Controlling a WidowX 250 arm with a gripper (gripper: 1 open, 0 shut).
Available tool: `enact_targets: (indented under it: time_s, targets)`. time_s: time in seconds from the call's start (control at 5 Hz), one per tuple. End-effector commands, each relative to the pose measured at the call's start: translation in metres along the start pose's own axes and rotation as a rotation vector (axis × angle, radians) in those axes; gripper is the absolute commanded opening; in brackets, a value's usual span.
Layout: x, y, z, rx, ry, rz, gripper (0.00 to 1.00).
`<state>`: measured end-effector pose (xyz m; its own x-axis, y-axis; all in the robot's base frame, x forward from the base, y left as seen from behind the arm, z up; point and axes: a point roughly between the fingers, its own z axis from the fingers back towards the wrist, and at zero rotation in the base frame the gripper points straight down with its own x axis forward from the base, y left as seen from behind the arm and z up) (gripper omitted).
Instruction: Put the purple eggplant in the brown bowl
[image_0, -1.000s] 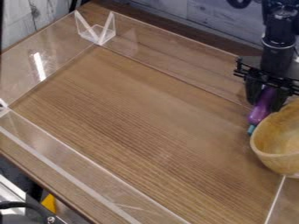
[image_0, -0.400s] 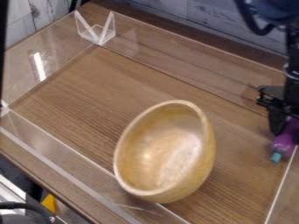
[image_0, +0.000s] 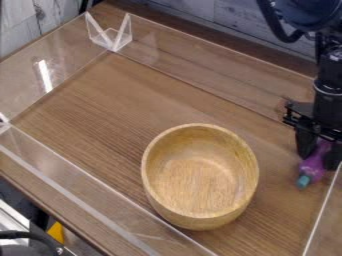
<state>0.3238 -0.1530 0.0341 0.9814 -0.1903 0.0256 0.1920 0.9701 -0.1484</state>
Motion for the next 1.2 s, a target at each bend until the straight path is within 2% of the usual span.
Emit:
enact_targets:
  time_s: [0.0, 1.0]
  targets:
    - [0.0059, 0.0003, 0.0212, 0.004, -0.041, -0.014, 0.00]
    - [0.0078, 0.0027, 0.0246, 0.052, 0.002, -0.036, 0.00]
